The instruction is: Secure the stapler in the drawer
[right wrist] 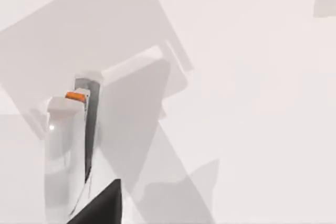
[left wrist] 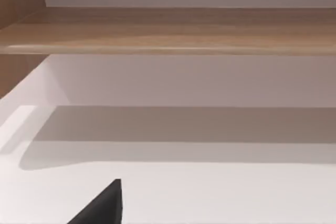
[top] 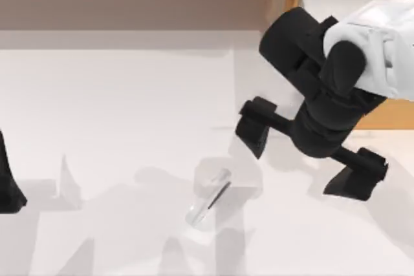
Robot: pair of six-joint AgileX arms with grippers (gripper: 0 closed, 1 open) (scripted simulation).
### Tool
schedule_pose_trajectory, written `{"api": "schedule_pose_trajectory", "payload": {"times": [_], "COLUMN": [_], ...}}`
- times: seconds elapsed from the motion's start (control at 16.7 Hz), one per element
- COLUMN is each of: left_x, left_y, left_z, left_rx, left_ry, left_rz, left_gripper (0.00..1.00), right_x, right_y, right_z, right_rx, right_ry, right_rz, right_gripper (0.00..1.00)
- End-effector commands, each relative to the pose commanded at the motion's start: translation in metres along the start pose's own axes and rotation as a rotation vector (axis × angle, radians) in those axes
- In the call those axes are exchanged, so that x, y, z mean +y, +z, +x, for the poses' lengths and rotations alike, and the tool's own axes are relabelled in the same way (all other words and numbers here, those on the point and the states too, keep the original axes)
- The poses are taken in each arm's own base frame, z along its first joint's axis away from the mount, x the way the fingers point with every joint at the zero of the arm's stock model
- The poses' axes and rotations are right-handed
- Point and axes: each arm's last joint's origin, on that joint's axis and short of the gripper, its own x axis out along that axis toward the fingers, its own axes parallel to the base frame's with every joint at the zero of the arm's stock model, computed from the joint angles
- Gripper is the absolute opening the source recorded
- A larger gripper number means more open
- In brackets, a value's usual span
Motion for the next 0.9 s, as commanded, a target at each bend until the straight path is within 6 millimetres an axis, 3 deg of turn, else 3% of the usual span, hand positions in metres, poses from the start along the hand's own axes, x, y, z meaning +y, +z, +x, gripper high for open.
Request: {"api": "schedule_pose_trajectory", "payload": {"times": [0.24, 0.42, 0.6, 0.9], "left_x": [0.0, 0.0, 0.0, 0.0], "left_y": [0.0, 0.0, 0.0, 0.0], "left_z": [0.0, 0.0, 0.0, 0.0], "left_rx": [0.0, 0.0, 0.0, 0.0], "left_ry": [0.0, 0.0, 0.0, 0.0], "left_rz": [0.0, 0.0, 0.0, 0.0], "left_gripper": [1.0, 1.0, 1.0, 1.0], "right_x": [0.064, 0.095, 0.109, 0.108], "right_y": [-0.019, -0.034, -0.041, -0.039], "right_z": [0.031, 0.046, 0.053, 0.053], "right_rx": [0.033, 0.024, 0.015, 0.016], "right_ry": [-0.108, -0.133, -0.137, -0.134], "right_rz": [0.097, 0.142, 0.16, 0.164], "right_gripper": [1.0, 1.0, 1.0, 1.0]}}
